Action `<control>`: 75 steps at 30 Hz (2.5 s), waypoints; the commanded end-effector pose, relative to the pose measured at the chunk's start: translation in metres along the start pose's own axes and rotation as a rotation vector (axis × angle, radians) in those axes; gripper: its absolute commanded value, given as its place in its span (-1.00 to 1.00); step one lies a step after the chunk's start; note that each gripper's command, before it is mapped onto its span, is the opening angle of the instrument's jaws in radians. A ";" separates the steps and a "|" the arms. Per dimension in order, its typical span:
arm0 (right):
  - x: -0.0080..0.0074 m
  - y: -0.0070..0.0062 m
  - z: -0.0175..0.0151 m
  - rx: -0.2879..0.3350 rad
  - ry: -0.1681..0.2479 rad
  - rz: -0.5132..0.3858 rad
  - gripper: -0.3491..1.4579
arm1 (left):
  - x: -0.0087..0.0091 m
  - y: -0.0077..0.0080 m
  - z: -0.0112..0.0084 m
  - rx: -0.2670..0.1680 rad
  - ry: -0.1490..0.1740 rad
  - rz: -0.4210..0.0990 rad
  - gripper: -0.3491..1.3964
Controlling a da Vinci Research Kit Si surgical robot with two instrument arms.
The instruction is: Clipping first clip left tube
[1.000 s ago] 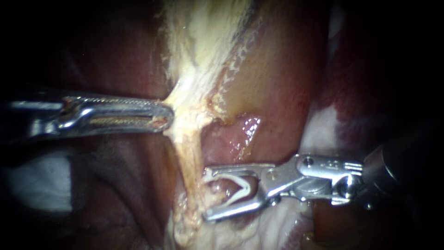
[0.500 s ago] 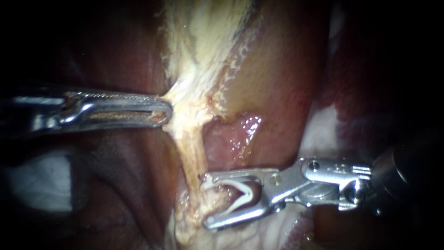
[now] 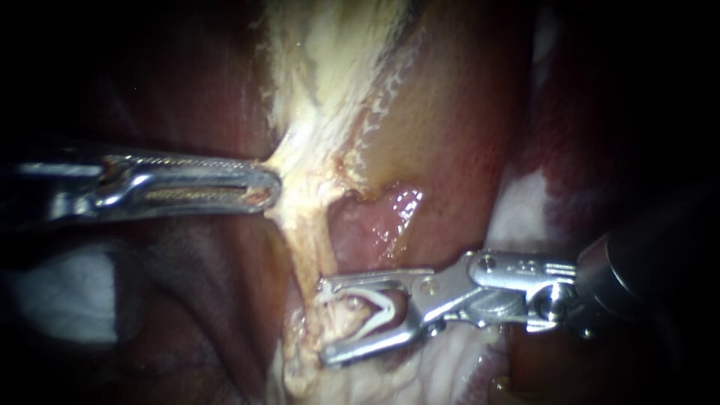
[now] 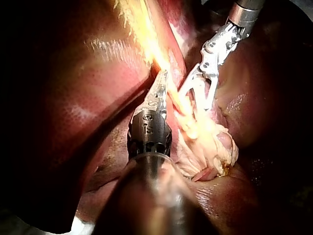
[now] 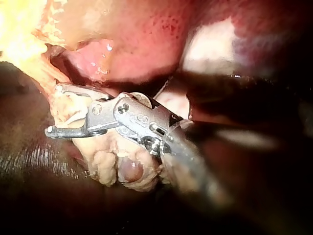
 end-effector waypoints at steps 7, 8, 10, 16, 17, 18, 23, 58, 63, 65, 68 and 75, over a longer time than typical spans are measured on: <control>-0.0003 0.0010 0.0002 -0.010 -0.002 0.002 0.05 | -0.0002 -0.0006 -0.0003 -0.003 0.000 -0.002 -1.00; -0.0003 0.0011 0.0003 -0.011 -0.001 0.002 0.05 | -0.0003 -0.0007 -0.0003 -0.003 0.000 -0.003 -1.00; -0.0002 0.0014 0.0005 -0.012 -0.004 0.003 0.05 | -0.0003 -0.0009 -0.0003 -0.004 0.000 -0.003 -1.00; -0.0002 0.0021 0.0011 -0.015 -0.003 0.010 0.05 | -0.0004 -0.0012 -0.0004 -0.008 -0.001 -0.004 -1.00; -0.0002 0.0021 0.0012 -0.015 -0.003 0.010 0.05 | -0.0004 -0.0012 -0.0004 -0.009 -0.001 -0.004 -1.00; -0.0001 0.0022 0.0013 -0.016 -0.003 0.004 0.05 | -0.0004 -0.0012 -0.0004 -0.009 -0.001 -0.004 -1.00; 0.0002 0.0021 0.0016 -0.016 -0.003 -0.007 0.05 | -0.0004 -0.0012 -0.0003 -0.009 -0.001 -0.004 -1.00; 0.0015 0.0002 0.0043 0.127 0.031 -0.064 0.04 | -0.0005 -0.0008 -0.0001 -0.007 -0.001 -0.004 -1.00; 0.0011 -0.0003 0.0047 0.166 0.025 -0.042 0.02 | -0.0004 -0.0003 -0.0001 -0.005 0.000 -0.003 -1.00; 0.0011 -0.0004 0.0050 0.178 0.024 -0.041 0.02 | -0.0004 -0.0003 -0.0001 -0.005 0.000 -0.003 -1.00; 0.0013 -0.0002 0.0054 0.185 0.024 -0.044 0.02 | -0.0005 -0.0003 0.0000 -0.005 0.000 -0.003 -1.00; 0.0012 0.0004 0.0064 0.180 0.024 -0.044 -0.02 | -0.0005 -0.0003 0.0000 -0.005 0.000 -0.004 -1.00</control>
